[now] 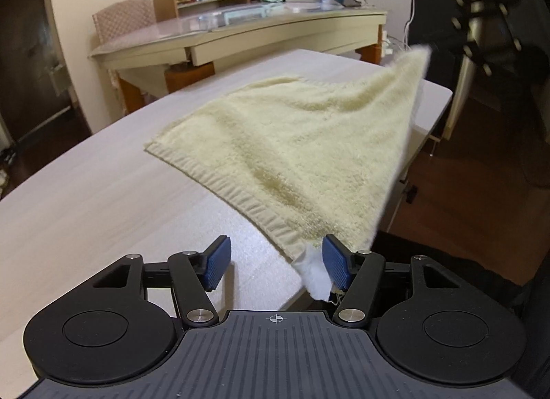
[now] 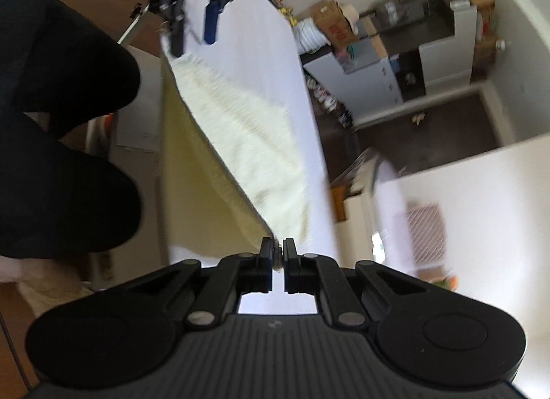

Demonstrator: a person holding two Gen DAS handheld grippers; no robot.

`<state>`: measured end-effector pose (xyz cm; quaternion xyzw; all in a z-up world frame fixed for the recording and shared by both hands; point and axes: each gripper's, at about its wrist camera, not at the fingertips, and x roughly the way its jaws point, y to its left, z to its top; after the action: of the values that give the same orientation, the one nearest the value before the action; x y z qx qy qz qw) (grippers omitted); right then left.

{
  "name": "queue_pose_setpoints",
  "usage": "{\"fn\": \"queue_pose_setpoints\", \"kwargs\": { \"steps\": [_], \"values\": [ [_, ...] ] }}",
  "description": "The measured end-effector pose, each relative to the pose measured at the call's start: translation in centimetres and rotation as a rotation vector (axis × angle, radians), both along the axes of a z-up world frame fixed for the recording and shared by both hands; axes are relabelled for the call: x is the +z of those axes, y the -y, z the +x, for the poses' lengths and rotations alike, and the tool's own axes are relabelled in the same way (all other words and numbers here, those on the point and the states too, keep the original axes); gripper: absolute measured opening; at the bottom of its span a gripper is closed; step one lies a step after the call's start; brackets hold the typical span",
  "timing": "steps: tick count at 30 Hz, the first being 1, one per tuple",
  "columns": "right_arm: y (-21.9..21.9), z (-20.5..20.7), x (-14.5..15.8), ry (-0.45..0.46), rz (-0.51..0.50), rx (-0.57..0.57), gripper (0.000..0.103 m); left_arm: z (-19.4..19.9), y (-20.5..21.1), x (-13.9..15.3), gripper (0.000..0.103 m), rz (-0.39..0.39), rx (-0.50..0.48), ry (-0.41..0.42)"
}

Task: Fold towel
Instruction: 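Fold the towel diagonally with the right tool toward the left tool's corner, then release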

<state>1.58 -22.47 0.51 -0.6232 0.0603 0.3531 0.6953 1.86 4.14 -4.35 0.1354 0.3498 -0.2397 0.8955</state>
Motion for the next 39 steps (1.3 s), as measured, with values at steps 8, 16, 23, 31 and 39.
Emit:
{"fn": "queue_pose_setpoints", "kwargs": {
  "steps": [8, 16, 23, 31, 39],
  "values": [
    [-5.2, 5.1, 1.8, 0.094, -0.086, 0.146, 0.006, -0.5, -0.6, -0.4, 0.064, -0.034, 0.004, -0.019],
    [-12.4, 11.4, 1.4, 0.121, -0.171, 0.268, 0.006, -0.6, -2.7, -0.3, 0.068, -0.109, 0.067, -0.013],
    [-18.3, 16.3, -0.4, 0.077, -0.247, 0.333, 0.006, -1.0, -3.7, -0.7, 0.069, -0.149, 0.095, 0.000],
    [-24.6, 19.8, -4.3, 0.009, -0.320, 0.412, 0.006, -1.1, -3.6, -0.7, 0.069, -0.170, 0.074, 0.006],
    [-27.6, 21.5, -8.0, -0.049, -0.361, 0.439, 0.007, -1.1, -3.7, -0.6, 0.069, -0.184, 0.055, 0.004]
  ]
}}
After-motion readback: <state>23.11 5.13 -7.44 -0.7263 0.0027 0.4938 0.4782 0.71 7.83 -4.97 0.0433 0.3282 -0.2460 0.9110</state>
